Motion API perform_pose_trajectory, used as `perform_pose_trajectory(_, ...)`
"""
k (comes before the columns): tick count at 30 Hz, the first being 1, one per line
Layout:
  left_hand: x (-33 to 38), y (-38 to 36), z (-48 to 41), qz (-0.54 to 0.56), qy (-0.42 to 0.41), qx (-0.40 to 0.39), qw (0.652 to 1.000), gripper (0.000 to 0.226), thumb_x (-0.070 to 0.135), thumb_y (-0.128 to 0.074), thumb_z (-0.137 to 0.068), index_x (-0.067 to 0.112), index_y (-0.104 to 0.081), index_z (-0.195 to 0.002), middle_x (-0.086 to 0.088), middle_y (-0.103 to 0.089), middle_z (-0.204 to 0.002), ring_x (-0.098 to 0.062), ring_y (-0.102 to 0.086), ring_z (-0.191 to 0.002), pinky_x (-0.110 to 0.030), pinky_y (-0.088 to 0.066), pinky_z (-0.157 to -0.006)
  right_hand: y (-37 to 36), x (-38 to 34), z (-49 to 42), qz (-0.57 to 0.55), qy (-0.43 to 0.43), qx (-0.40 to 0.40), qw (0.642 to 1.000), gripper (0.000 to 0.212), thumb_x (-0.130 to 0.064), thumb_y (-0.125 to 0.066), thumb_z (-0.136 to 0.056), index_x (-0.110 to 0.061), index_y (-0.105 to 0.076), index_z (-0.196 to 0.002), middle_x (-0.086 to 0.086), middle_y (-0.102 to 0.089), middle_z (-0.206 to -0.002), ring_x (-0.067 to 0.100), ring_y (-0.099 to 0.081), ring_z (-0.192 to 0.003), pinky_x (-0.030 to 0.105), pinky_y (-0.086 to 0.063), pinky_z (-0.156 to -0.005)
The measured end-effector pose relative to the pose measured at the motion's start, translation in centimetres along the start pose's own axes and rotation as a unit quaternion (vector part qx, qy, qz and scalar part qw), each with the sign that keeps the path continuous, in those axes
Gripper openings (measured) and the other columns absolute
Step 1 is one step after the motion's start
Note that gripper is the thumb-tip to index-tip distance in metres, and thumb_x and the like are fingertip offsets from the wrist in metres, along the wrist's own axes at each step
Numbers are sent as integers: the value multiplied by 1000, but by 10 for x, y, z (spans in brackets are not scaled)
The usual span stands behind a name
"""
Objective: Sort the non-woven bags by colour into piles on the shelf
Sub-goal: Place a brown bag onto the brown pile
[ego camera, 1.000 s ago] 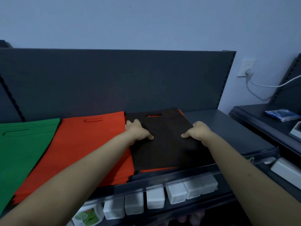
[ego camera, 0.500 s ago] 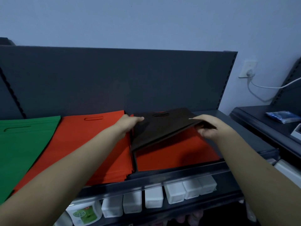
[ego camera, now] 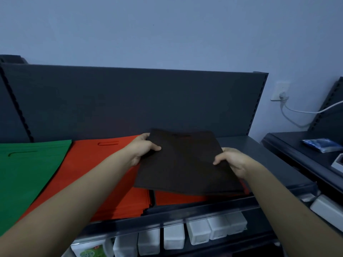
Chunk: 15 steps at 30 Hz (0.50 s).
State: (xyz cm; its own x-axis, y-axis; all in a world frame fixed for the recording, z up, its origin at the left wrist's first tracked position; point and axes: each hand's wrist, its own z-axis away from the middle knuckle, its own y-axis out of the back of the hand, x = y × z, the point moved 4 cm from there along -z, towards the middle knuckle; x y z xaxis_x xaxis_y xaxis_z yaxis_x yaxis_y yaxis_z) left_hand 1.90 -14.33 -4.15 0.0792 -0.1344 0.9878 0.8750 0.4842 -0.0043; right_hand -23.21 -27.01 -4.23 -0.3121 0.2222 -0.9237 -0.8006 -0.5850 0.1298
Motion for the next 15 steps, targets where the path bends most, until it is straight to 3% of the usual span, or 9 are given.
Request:
perform_pose_trajectory(3, 5, 11, 7, 13, -21, -23, 999, 73, -23, -54, -77, 21, -45, -135, -13, -66, -116, -28, -64, -105, -36, -54, -83, -7, 0, -7, -43, 39, -13, 998, 34, 4, -62, -84, -8, -65, -115, 14, -72, -108, 30, -69, -98, 37, -57, -75)
perform_pose_trajectory(5, 6, 23, 12, 2, -20, -38, 999, 81, -25, -51, -76, 28, -40, -136, -12, -65, -118, -28, -62, -110, -38, -52, -87, -12, -2, -15, -72, 63, 33, 995, 34, -1, -62, -88, -11, -62, -121, 12, -71, -110, 29, -69, -98, 40, -58, -81)
perform_pose_trajectory(6, 6, 30, 16, -6, -13, -40, 999, 81, -24, -49, -76, 30, -39, -136, -11, -66, -115, -28, -64, -105, -36, -52, -82, -14, -3, -19, -73, 79, 67, 992, 35, -1, -61, -89, -10, -60, -123, 12, -69, -111, 28, -69, -97, 42, -57, -82)
perform_pose_trajectory(8, 9, 43, 29, -34, 9, -33, 999, 78, -22, -43, -79, 32, -38, -135, -10, -65, -99, -21, -64, -82, -25, -50, -56, -24, -7, -22, -47, 108, 114, 987, 36, -1, -61, -88, -10, -59, -123, 12, -67, -112, 27, -67, -96, 41, -57, -80)
perform_pose_trajectory(10, 10, 57, 39, -53, 24, -21, 998, 76, -22, -38, -80, 31, -37, -135, -8, -61, -88, -14, -58, -65, -17, -38, -38, -38, -12, -23, -34, 126, 123, 984, 33, 2, -59, -88, -8, -60, -119, 11, -66, -109, 25, -65, -91, 34, -56, -71)
perform_pose_trajectory(12, 11, 73, 45, -64, 32, -17, 997, 75, -21, -38, -80, 29, -37, -136, -9, -61, -90, -14, -57, -65, -17, -34, -37, -54, -18, -22, -39, 139, 117, 983, 34, 6, -56, -87, -7, -61, -117, 12, -66, -108, 23, -64, -90, 34, -54, -72)
perform_pose_trajectory(15, 12, 100, 50, -52, 25, 3, 998, 76, -20, -40, -78, 29, -40, -136, -11, -64, -104, -18, -58, -73, -21, -35, -46, -77, -28, -22, -74, 143, 96, 982, 38, 7, -57, -84, -10, -63, -118, 12, -68, -108, 28, -66, -97, 44, -55, -88)
